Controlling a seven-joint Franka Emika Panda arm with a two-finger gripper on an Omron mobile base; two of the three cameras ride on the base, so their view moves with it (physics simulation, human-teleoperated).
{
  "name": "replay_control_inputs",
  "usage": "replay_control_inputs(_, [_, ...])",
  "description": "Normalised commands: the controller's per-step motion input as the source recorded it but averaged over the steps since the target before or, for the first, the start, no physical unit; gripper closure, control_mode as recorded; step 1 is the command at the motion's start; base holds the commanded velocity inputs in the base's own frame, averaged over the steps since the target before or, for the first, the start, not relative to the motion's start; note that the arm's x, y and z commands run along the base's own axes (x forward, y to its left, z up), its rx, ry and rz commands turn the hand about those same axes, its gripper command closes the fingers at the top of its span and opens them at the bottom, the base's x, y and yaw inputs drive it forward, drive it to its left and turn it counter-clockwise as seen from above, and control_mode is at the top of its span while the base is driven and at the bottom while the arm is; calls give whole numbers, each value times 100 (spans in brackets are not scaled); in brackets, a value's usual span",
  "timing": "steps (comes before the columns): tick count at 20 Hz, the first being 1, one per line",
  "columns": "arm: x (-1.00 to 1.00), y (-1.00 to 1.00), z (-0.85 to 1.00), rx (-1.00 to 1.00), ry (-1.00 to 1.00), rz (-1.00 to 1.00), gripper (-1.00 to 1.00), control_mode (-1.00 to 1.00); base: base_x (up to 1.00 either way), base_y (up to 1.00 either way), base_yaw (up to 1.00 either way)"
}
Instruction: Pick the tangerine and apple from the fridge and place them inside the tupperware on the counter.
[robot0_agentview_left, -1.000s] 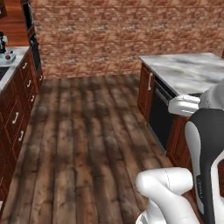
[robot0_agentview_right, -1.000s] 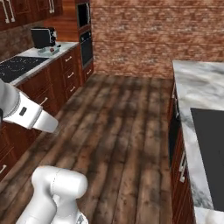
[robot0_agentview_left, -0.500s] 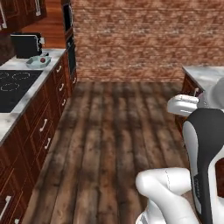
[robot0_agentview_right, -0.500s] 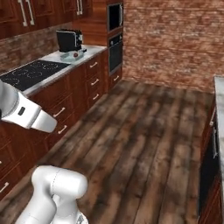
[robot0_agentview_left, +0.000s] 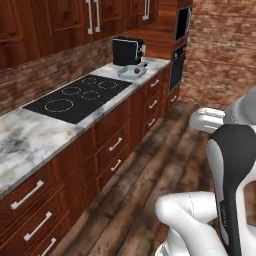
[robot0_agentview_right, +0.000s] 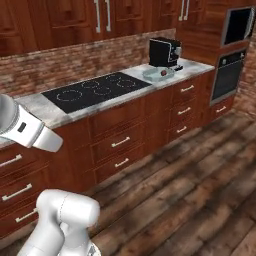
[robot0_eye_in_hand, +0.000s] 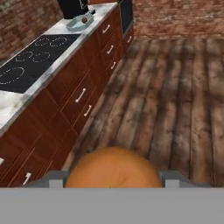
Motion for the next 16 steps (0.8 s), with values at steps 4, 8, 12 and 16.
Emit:
replay_control_inputs(4, [0, 0, 0, 0, 0, 0, 100, 100, 100, -27, 65])
replay_control_inputs(8, [0, 0, 0, 0, 0, 0, 100, 100, 100, -50, 28])
replay_control_inputs(12, [0, 0, 0, 0, 0, 0, 100, 100, 100, -69, 6])
replay_control_inputs(16, [0, 0, 0, 0, 0, 0, 100, 100, 100, -72, 2])
